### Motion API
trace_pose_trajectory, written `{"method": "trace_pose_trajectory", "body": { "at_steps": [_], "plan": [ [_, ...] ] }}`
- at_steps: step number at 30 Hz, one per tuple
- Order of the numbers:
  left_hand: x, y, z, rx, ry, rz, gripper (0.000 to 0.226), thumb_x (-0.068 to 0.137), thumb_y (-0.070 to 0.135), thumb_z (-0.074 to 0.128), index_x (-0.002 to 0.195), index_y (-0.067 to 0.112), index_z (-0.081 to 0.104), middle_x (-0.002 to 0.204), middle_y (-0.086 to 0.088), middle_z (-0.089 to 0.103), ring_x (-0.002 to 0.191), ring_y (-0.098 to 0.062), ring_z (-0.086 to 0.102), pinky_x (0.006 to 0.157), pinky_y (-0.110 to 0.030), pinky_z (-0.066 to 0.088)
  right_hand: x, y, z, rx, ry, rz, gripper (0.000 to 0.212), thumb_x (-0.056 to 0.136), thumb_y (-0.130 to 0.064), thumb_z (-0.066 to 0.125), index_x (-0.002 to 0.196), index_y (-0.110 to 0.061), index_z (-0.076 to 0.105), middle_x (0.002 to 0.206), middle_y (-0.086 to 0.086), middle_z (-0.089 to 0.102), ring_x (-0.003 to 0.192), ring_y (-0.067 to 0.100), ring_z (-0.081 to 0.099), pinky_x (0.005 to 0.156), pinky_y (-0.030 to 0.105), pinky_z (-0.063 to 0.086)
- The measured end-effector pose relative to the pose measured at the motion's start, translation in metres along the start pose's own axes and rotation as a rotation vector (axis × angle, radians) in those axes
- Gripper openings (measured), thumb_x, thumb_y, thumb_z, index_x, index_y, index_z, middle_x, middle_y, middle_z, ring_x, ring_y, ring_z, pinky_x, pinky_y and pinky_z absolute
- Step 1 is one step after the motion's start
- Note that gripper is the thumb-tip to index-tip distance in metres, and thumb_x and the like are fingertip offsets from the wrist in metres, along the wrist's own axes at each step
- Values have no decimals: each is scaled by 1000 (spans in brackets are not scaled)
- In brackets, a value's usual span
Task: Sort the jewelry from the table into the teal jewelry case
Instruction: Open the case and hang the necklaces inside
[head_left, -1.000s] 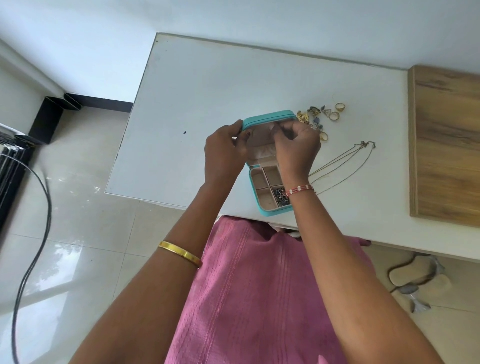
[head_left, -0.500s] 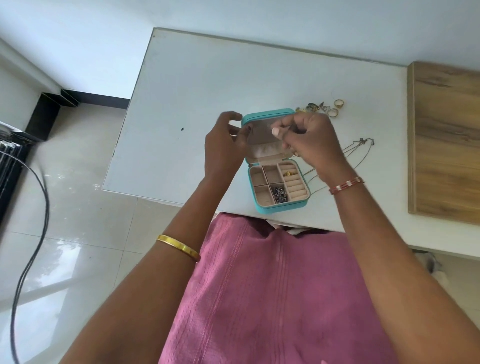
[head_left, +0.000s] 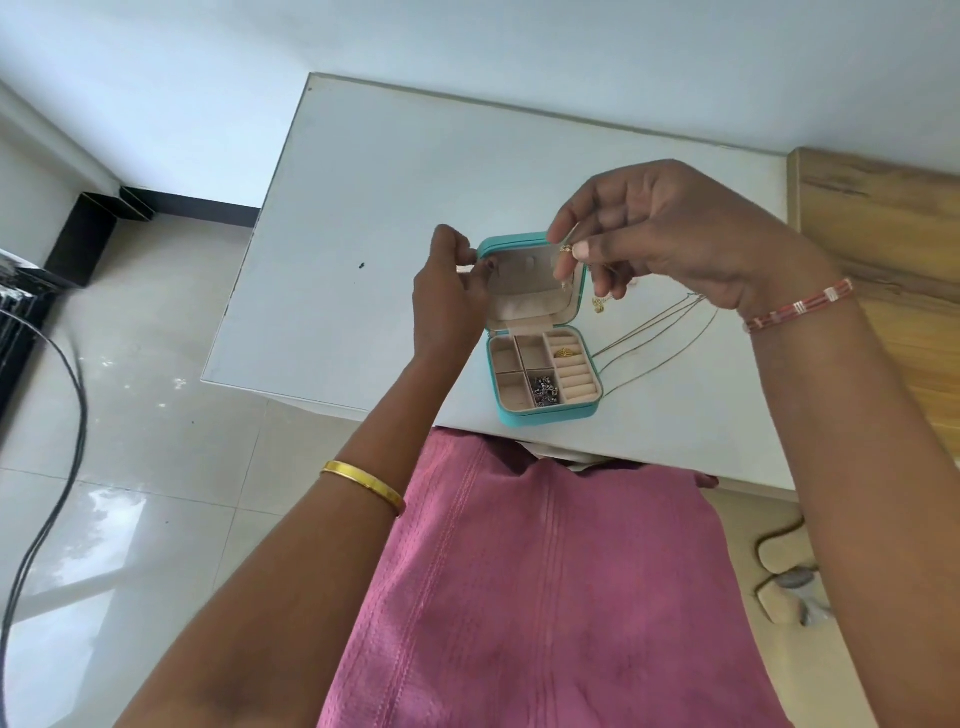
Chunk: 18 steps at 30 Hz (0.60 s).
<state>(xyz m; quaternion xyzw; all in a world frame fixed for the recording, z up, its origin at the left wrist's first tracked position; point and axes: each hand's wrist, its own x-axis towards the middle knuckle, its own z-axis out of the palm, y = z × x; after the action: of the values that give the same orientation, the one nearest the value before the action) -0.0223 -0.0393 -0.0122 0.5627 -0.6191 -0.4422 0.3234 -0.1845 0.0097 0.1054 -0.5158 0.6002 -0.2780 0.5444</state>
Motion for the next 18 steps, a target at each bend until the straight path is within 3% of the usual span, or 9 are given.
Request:
{"method": "trace_pose_trajectory", "body": {
  "at_steps": [2, 4, 6, 8, 11, 15, 18],
  "plan": [
    [-2, 0, 1, -34, 11, 16, 38, 83, -2, 50, 67, 29, 34, 73, 9, 49, 58, -19, 49, 59, -27, 40, 2, 1, 1, 86, -2, 5, 19, 87, 6, 53, 89, -10, 63, 75, 3, 71, 50, 14, 54, 49, 21, 46],
    [-3, -1, 3, -110, 30, 27, 42, 77, -9, 47, 62, 31, 47, 86, 6, 58, 79, -17, 61, 74, -29, 49, 4, 4, 2, 171, 2, 2, 19, 87, 6, 52, 89, -10, 63, 75, 4, 70, 49, 13, 52, 47, 20, 43],
    [-6, 4, 4, -202, 8, -15, 39, 79, -12, 50, 70, 23, 65, 103, 0, 56, 94, -11, 58, 82, -15, 47, 6, 7, 2, 236, 12, 4, 20, 87, 6, 51, 89, -10, 62, 74, 5, 70, 48, 13, 51, 46, 19, 41],
    [-9, 9, 4, -257, -24, -64, 39, 82, -13, 48, 85, 18, 71, 109, -1, 53, 99, -7, 54, 83, -7, 44, 9, 10, 4, 280, 13, 12, 20, 87, 6, 50, 88, -10, 62, 73, 5, 70, 47, 13, 50, 45, 18, 41],
    [-9, 13, 2, -264, -76, -127, 43, 79, -1, 44, 77, 34, 70, 111, 4, 53, 112, -14, 53, 99, -26, 44, 14, 17, 12, 315, 7, 37, 21, 88, 6, 50, 87, -10, 62, 71, 3, 70, 47, 11, 50, 45, 18, 40],
    [-13, 29, -4, -333, -148, -226, 24, 72, 27, 44, 71, 37, 66, 105, 9, 52, 104, -10, 53, 95, -26, 41, 21, 26, 22, 336, 17, 76, 18, 88, 4, 51, 87, -10, 62, 71, 3, 69, 47, 10, 50, 46, 18, 41],
    [-12, 29, -4, -367, -175, -230, 20, 89, 26, 51, 75, 34, 63, 111, 2, 53, 100, -11, 53, 91, -25, 41, 25, 33, 26, 374, 61, 99, 18, 87, 4, 52, 86, -10, 63, 73, 5, 68, 48, 11, 51, 47, 19, 42]
  ]
}}
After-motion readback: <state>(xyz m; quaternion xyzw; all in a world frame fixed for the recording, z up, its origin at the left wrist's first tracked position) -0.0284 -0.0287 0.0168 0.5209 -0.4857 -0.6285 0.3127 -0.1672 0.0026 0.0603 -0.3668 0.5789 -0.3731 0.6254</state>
